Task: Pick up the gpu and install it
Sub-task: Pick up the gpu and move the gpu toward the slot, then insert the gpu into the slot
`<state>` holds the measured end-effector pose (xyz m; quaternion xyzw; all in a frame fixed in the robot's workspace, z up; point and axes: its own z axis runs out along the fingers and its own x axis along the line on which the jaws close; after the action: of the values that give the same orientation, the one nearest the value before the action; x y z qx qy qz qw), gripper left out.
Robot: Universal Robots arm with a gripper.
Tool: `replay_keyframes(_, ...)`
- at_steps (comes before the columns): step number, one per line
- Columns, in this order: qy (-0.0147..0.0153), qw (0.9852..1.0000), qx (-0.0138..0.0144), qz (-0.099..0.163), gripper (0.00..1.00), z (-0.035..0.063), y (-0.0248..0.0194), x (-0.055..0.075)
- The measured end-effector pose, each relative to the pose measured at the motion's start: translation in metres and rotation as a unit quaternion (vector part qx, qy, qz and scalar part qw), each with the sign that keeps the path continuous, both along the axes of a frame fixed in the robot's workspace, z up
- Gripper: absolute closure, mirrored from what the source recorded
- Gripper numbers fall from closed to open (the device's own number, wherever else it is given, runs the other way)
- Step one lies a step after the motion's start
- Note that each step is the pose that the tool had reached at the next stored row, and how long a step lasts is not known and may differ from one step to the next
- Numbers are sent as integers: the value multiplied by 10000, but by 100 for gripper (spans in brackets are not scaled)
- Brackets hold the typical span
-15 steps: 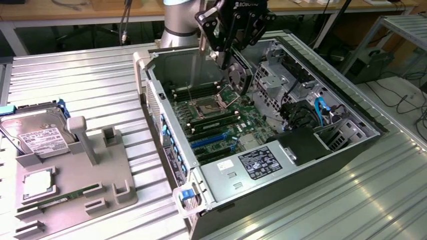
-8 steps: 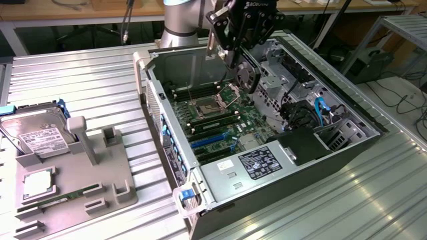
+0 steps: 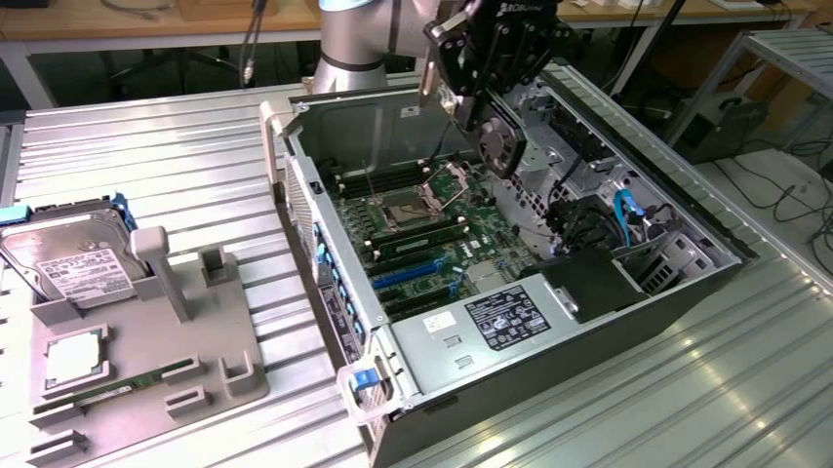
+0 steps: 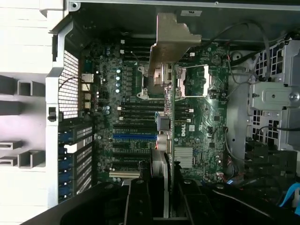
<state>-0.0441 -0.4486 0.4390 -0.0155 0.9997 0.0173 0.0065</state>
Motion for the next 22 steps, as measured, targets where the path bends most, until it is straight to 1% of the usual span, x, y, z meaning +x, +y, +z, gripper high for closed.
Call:
replay_keyframes(4,0,10000,0,0,73,0,0,115)
replay_keyframes(6,0,10000,0,0,73,-1,0,146)
replay_keyframes(20,0,10000,0,0,73,-1,0,146)
replay_keyframes(22,0,10000,0,34,73,0,0,146)
